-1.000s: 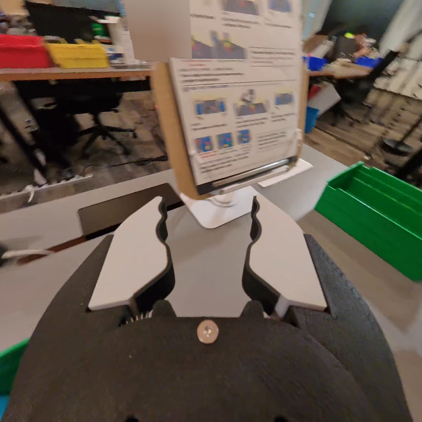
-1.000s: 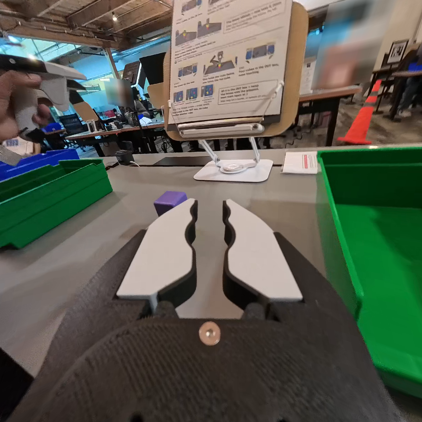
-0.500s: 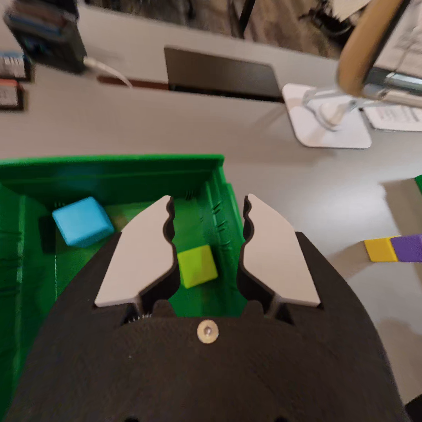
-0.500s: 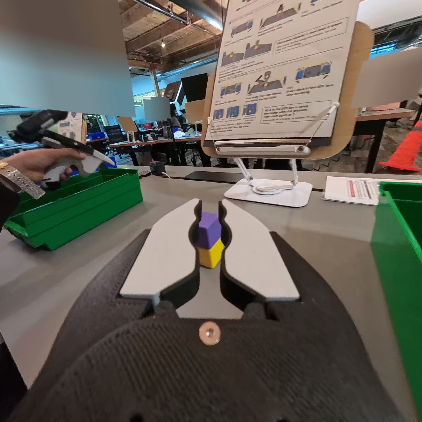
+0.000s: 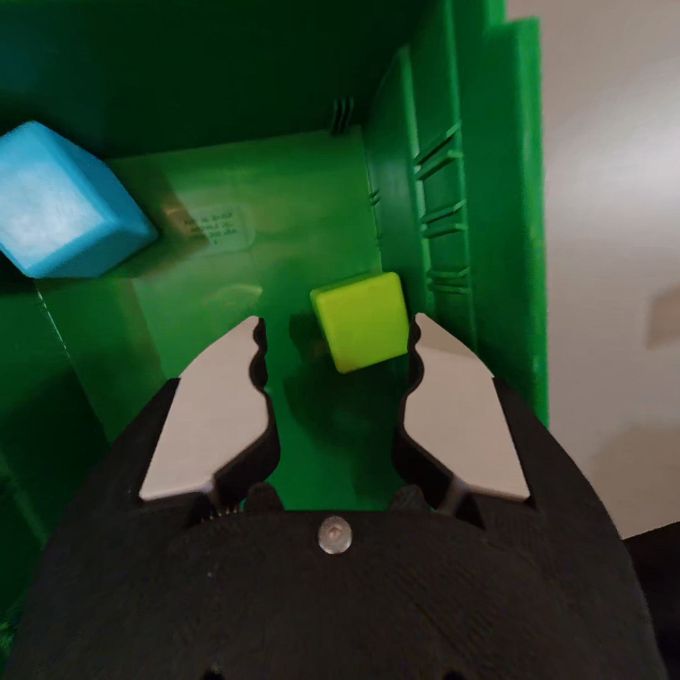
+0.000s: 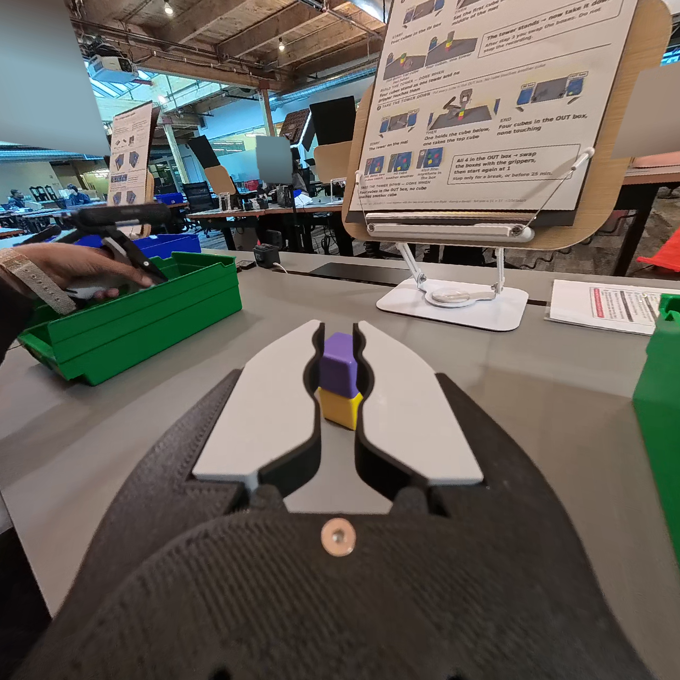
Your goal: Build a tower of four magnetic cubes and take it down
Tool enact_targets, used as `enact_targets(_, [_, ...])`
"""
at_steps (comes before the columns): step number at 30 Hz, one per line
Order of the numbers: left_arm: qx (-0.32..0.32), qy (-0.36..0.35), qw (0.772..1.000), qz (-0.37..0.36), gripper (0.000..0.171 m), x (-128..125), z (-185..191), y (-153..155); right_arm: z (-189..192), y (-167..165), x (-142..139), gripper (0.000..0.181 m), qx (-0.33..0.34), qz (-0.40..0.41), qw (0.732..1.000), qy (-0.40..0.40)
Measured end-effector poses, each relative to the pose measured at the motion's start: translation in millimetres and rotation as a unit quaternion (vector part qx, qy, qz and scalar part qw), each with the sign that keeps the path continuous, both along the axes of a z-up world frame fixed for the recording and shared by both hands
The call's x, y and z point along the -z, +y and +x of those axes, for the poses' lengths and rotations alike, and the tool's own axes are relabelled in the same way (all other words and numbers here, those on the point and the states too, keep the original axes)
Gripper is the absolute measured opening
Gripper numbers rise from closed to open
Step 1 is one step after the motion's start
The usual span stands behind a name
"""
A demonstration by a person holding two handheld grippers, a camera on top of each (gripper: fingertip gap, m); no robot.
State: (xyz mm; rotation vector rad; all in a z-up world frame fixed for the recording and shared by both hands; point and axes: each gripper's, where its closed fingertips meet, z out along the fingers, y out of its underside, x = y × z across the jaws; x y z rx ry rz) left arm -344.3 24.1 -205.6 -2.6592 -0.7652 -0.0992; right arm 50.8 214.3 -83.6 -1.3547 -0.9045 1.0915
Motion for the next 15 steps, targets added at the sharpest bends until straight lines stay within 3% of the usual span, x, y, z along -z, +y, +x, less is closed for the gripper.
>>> enact_targets(8, [-0.009,0.025,0.999,-0.039,0.082,4,-12,-17,0,2,1,0.015,-0.002,-0.015,1.0,0.002])
enact_targets(15, [-0.001,0.01,1.0,0.002,0.081,-5,-10,-17,-2,1,2,0.016,-0.006,-0.019,1.0,0.001])
